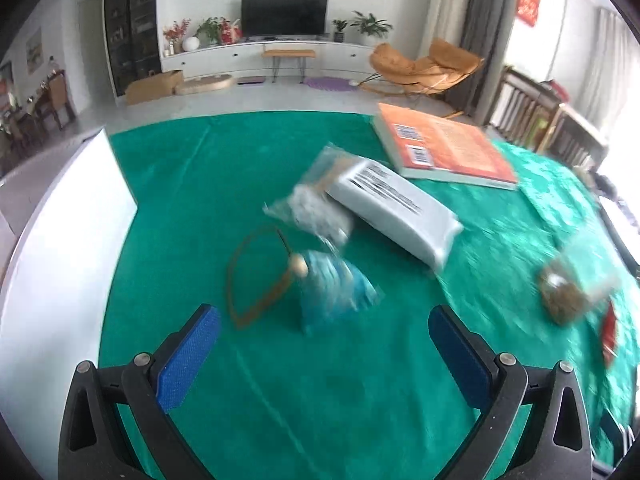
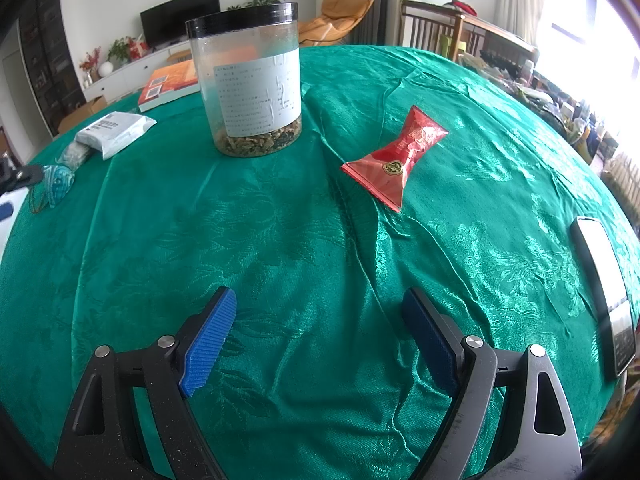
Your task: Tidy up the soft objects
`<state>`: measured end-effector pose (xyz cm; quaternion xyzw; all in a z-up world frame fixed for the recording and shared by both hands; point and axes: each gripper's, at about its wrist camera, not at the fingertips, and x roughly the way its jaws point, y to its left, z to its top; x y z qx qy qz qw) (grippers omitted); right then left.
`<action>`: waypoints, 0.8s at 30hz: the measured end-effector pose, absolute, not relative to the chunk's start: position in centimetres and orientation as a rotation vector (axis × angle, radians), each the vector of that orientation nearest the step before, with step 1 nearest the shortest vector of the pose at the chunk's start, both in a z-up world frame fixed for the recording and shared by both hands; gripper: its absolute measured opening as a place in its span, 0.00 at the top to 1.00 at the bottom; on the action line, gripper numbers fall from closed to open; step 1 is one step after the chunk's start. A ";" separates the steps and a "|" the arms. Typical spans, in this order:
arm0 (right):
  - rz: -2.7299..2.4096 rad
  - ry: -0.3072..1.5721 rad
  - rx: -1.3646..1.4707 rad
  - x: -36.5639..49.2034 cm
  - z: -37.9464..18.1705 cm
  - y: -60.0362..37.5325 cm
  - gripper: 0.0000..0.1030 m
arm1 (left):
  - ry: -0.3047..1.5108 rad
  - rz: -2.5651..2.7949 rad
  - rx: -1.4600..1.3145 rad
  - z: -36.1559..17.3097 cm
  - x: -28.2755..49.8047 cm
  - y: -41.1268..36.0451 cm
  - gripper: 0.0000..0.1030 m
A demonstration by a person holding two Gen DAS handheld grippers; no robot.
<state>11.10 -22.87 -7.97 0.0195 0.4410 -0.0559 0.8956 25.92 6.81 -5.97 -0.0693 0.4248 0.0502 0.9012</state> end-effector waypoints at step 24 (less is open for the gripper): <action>-0.110 0.915 0.040 11.1 -8.0 -22.7 0.14 | 0.964 -0.186 -0.080 -6.1 15.6 1.8 0.64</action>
